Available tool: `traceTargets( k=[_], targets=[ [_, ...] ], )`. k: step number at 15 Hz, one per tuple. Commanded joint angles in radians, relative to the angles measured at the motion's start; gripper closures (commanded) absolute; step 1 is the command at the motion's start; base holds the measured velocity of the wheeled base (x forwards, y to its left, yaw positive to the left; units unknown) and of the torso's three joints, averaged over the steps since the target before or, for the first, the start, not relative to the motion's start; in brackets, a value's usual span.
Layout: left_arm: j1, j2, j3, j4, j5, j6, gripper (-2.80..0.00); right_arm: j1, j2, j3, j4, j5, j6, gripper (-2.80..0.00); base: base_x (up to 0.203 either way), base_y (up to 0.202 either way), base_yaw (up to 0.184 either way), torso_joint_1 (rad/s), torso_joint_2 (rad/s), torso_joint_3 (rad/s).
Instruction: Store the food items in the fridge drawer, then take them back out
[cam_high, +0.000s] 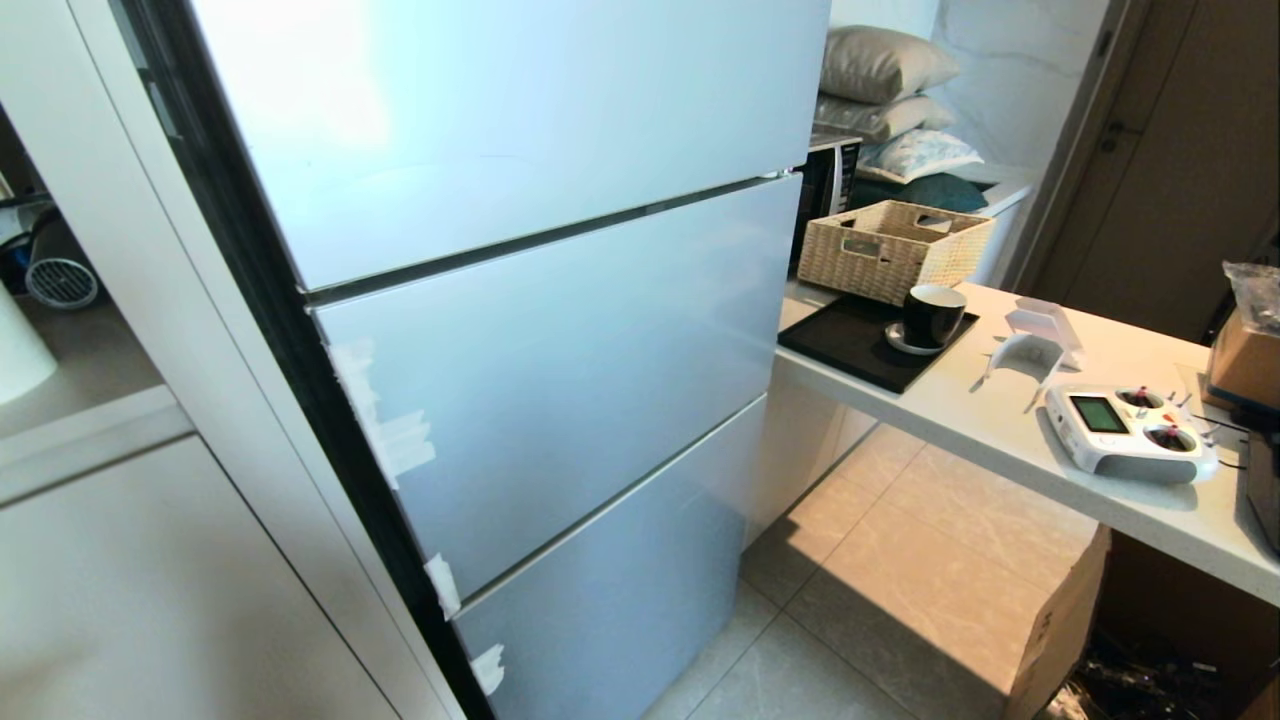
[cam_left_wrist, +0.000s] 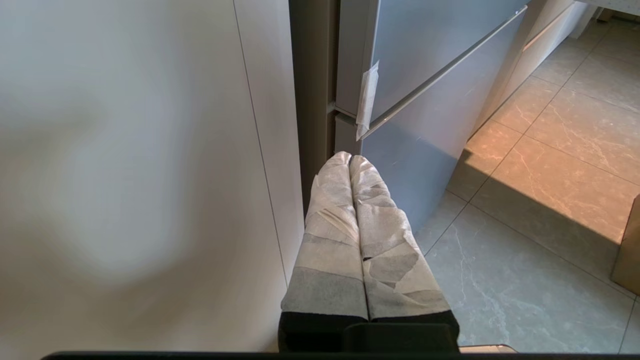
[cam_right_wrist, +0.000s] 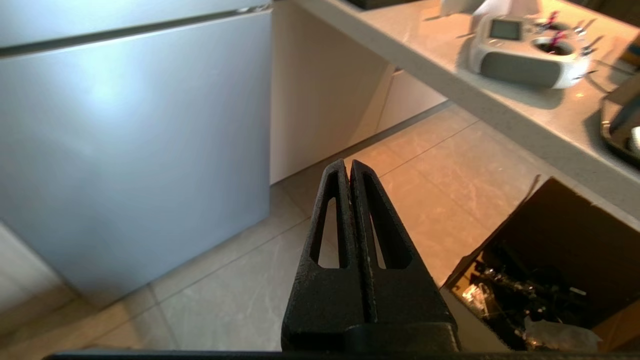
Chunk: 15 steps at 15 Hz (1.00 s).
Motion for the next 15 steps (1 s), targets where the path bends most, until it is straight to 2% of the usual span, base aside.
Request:
traceTargets(
  k=[1, 5, 7, 9, 12, 15],
  targets=[
    [0.001, 0.000, 0.000, 0.000, 0.000, 0.000, 0.00, -0.015, -0.061, 0.011, 0.002, 0.001, 0.002, 0.00, 0.000, 0.000, 0.000, 0.000, 0.00, 0.000],
    [0.001, 0.000, 0.000, 0.000, 0.000, 0.000, 0.00, -0.015, -0.061, 0.011, 0.001, 0.000, 0.004, 0.00, 0.000, 0.000, 0.000, 0.000, 0.00, 0.000],
    [0.000, 0.000, 0.003, 0.002, -0.003, 0.049, 0.00, -0.015, -0.061, 0.011, 0.001, 0.000, 0.004, 0.00, 0.000, 0.000, 0.000, 0.000, 0.00, 0.000],
    [0.001, 0.001, 0.003, 0.002, -0.013, 0.064, 0.00, -0.015, -0.061, 0.011, 0.001, 0.000, 0.004, 0.00, 0.000, 0.000, 0.000, 0.000, 0.00, 0.000],
    [0.000, 0.000, -0.003, -0.007, -0.008, 0.033, 0.00, -0.015, -0.061, 0.011, 0.002, 0.000, 0.005, 0.00, 0.000, 0.000, 0.000, 0.000, 0.00, 0.000],
    [-0.002, 0.116, -0.145, -0.078, -0.020, 0.003, 0.00, -0.015, -0.061, 0.011, 0.001, 0.000, 0.004, 0.00, 0.000, 0.000, 0.000, 0.000, 0.00, 0.000]
  ],
)
